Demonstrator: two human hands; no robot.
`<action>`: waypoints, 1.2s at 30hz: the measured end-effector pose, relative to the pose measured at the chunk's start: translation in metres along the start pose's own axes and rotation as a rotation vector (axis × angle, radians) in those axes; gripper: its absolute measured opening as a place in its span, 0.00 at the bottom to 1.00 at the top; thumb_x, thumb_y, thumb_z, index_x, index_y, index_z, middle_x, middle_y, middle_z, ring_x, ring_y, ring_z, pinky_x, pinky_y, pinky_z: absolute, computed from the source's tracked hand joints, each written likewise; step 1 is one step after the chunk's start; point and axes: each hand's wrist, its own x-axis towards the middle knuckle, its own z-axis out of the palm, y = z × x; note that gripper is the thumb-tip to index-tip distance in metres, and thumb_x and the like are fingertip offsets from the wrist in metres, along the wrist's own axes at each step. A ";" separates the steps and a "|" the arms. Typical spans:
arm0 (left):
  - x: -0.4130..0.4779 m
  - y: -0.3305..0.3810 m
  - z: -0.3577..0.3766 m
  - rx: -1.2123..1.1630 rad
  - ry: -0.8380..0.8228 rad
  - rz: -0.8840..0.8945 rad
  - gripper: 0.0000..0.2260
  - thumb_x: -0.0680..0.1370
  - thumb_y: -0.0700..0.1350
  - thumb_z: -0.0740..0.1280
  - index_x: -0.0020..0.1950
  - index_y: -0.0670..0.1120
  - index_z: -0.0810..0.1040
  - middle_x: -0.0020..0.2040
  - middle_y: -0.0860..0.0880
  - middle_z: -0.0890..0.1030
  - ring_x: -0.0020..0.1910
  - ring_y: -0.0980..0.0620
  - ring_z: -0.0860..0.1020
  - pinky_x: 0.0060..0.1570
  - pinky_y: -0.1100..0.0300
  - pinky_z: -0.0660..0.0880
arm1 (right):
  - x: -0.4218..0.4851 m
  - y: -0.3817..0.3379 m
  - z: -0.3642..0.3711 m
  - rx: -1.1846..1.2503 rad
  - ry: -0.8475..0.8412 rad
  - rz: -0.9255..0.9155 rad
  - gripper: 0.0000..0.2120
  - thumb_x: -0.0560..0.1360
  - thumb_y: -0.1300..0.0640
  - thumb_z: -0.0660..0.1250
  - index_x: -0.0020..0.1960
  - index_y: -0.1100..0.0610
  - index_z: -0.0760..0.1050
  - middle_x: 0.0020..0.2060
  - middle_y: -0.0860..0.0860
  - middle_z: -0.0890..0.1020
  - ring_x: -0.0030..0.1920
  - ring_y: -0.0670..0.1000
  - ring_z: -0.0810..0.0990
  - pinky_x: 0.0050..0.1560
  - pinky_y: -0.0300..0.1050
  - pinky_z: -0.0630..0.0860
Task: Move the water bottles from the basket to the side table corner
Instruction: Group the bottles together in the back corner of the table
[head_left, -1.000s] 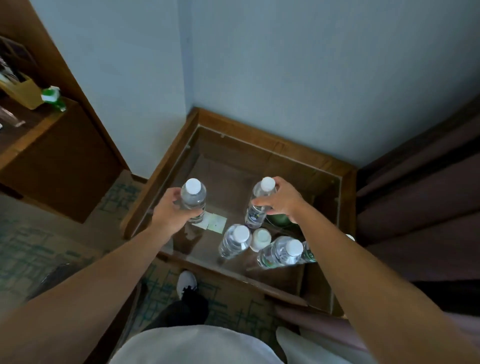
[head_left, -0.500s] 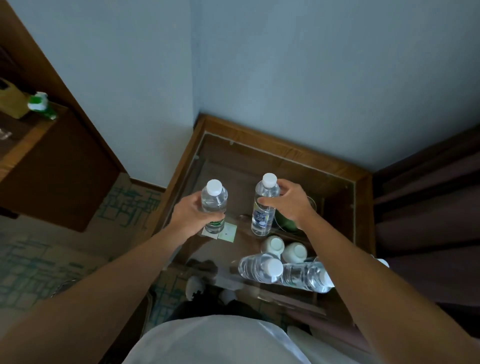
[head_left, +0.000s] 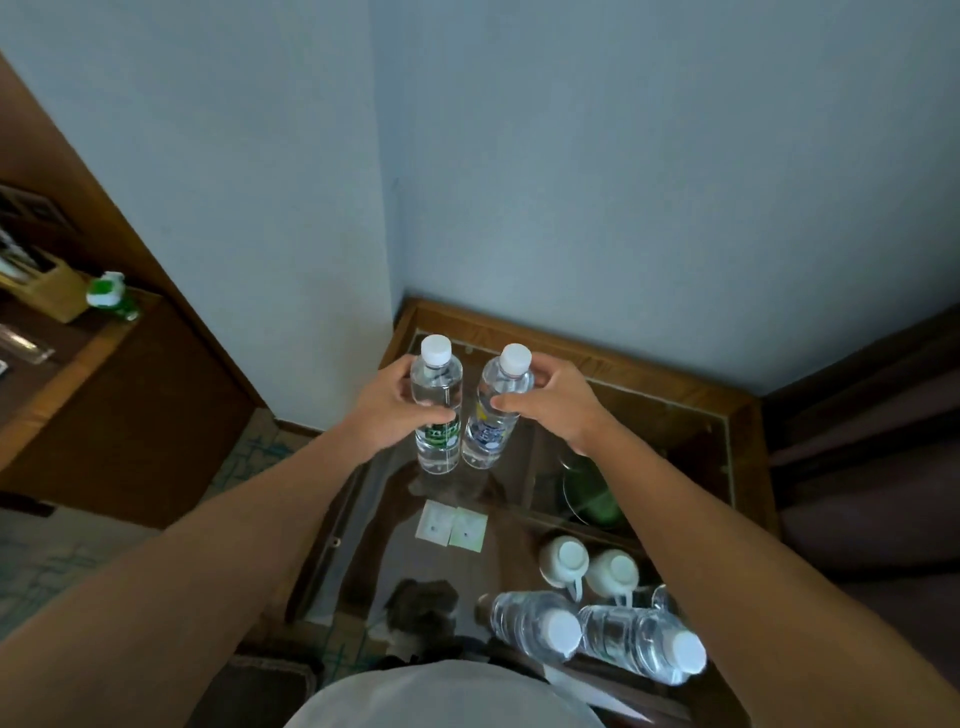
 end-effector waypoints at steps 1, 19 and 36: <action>0.006 0.003 -0.001 0.006 -0.004 -0.002 0.28 0.65 0.36 0.80 0.60 0.53 0.76 0.59 0.48 0.83 0.59 0.48 0.81 0.66 0.44 0.74 | 0.004 -0.004 -0.001 -0.018 -0.007 -0.019 0.28 0.65 0.60 0.81 0.64 0.53 0.79 0.56 0.49 0.85 0.57 0.50 0.84 0.63 0.54 0.79; 0.118 0.043 -0.030 0.311 -0.009 0.072 0.34 0.54 0.53 0.82 0.59 0.56 0.79 0.53 0.55 0.86 0.54 0.52 0.84 0.61 0.44 0.77 | 0.093 -0.030 -0.009 0.014 0.028 -0.097 0.32 0.63 0.60 0.82 0.66 0.54 0.80 0.60 0.52 0.84 0.58 0.52 0.83 0.62 0.53 0.80; 0.172 0.037 -0.040 0.361 0.118 0.031 0.32 0.59 0.39 0.82 0.62 0.52 0.79 0.56 0.51 0.84 0.57 0.48 0.82 0.62 0.51 0.76 | 0.140 -0.032 0.004 -0.076 0.085 -0.122 0.29 0.65 0.61 0.82 0.65 0.54 0.80 0.56 0.48 0.82 0.56 0.47 0.78 0.58 0.40 0.73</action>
